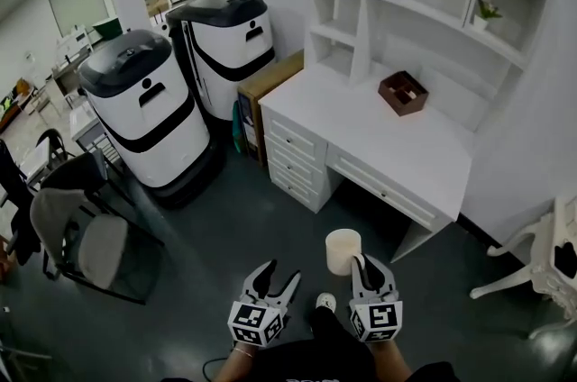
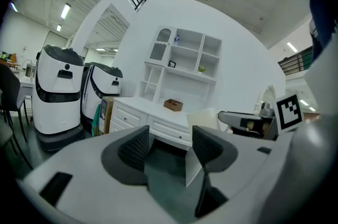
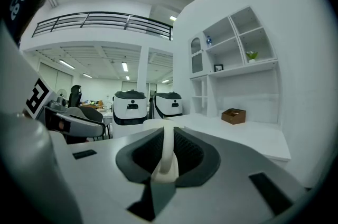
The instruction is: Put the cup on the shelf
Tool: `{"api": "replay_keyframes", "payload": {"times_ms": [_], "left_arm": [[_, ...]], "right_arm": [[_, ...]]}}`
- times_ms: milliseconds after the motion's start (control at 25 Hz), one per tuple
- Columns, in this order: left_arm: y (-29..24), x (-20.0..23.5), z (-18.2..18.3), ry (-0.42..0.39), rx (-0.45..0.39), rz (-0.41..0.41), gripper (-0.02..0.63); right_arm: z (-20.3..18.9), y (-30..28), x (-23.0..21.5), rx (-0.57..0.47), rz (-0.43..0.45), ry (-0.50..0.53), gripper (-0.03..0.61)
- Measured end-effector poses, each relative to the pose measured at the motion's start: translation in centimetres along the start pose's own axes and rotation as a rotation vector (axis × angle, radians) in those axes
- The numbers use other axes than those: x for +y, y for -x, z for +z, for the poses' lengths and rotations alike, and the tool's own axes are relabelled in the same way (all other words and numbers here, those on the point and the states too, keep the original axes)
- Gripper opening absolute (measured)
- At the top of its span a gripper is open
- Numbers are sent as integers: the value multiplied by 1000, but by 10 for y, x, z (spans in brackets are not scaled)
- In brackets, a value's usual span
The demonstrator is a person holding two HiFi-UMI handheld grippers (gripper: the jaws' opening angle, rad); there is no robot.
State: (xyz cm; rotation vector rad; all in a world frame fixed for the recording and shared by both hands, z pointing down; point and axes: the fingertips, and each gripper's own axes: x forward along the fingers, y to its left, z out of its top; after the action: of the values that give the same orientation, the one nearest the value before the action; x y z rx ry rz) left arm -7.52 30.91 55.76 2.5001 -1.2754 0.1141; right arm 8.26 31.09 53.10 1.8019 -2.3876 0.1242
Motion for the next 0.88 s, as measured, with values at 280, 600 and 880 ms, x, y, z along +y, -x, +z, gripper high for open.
{"api": "replay_keyframes", "payload": {"times_ms": [280, 600, 880], "left_arm": [[-82, 9, 19, 19, 21, 73, 252], [-162, 7, 35, 22, 17, 80, 252], [-202, 8, 43, 27, 24, 72, 252]], "right_arm": [[16, -71, -57, -9, 78, 12, 58], [19, -125, -115, -7, 111, 8, 58], [24, -152, -141, -12, 121, 0, 58]]}}
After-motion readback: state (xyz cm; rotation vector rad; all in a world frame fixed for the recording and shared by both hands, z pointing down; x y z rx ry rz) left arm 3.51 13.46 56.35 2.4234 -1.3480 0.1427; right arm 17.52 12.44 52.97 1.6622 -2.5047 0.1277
